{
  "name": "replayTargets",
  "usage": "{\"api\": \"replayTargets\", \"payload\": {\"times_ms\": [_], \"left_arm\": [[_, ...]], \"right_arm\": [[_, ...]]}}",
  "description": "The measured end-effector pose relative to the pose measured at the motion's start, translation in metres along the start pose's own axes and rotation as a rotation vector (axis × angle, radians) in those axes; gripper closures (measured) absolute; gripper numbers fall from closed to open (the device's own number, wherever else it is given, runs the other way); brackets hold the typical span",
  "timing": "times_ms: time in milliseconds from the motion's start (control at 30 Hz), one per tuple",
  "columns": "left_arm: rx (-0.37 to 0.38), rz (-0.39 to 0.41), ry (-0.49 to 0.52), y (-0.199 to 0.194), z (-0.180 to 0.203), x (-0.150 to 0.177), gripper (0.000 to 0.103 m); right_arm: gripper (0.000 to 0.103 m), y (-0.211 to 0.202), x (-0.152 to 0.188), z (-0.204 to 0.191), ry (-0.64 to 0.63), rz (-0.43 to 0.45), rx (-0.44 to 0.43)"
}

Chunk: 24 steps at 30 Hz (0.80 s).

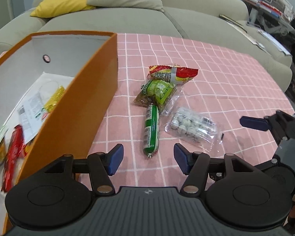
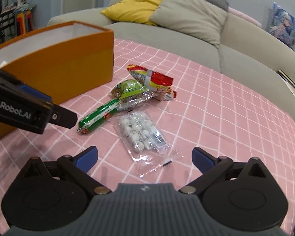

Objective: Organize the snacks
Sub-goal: 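Withdraw both tools from the box toward the remaining snacks, then grasp the green sausage stick with left gripper while right grasps white-candy packet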

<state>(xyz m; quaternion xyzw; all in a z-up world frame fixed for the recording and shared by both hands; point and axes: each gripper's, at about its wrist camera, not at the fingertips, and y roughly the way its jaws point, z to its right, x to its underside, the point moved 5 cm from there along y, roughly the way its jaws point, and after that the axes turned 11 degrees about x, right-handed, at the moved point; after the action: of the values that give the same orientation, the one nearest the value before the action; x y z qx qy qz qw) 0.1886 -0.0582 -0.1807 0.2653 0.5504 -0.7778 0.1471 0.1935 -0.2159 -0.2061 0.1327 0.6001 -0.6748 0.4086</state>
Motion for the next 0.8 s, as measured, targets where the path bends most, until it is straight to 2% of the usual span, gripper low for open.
{"api": "replayTargets", "payload": {"times_ms": [167,233,333,400,467,533,633,800], "left_arm": [[0.01,-0.035,0.008,0.022,-0.004,-0.006,0.036],[0.013,-0.056,0.011,0.03,-0.005,-0.007,0.041],[0.021,-0.084,0.011,0.041,-0.007,-0.006,0.049],[0.027,-0.092,0.005,0.044,-0.008,-0.005,0.051],[0.037,-0.091,-0.004,0.046,-0.008,-0.004,0.057],[0.035,-0.094,-0.003,0.048,-0.009,-0.004,0.069],[0.031,-0.094,0.0,0.049,-0.009,-0.005,0.078],[0.024,-0.104,0.016,0.047,-0.005,-0.001,0.078]], "right_arm": [[0.008,0.024,-0.006,0.003,-0.028,-0.019,-0.034],[0.009,0.031,-0.008,0.005,-0.033,-0.031,-0.045],[0.014,0.038,-0.011,0.005,-0.032,-0.045,-0.079],[0.018,0.042,-0.011,0.005,-0.021,-0.059,-0.095],[0.019,0.045,-0.009,0.005,-0.008,-0.08,-0.097],[0.023,0.044,-0.008,0.005,-0.007,-0.077,-0.085],[0.031,0.04,-0.006,0.005,-0.006,-0.08,-0.069],[0.038,0.028,0.0,0.003,0.018,-0.098,-0.048]]}}
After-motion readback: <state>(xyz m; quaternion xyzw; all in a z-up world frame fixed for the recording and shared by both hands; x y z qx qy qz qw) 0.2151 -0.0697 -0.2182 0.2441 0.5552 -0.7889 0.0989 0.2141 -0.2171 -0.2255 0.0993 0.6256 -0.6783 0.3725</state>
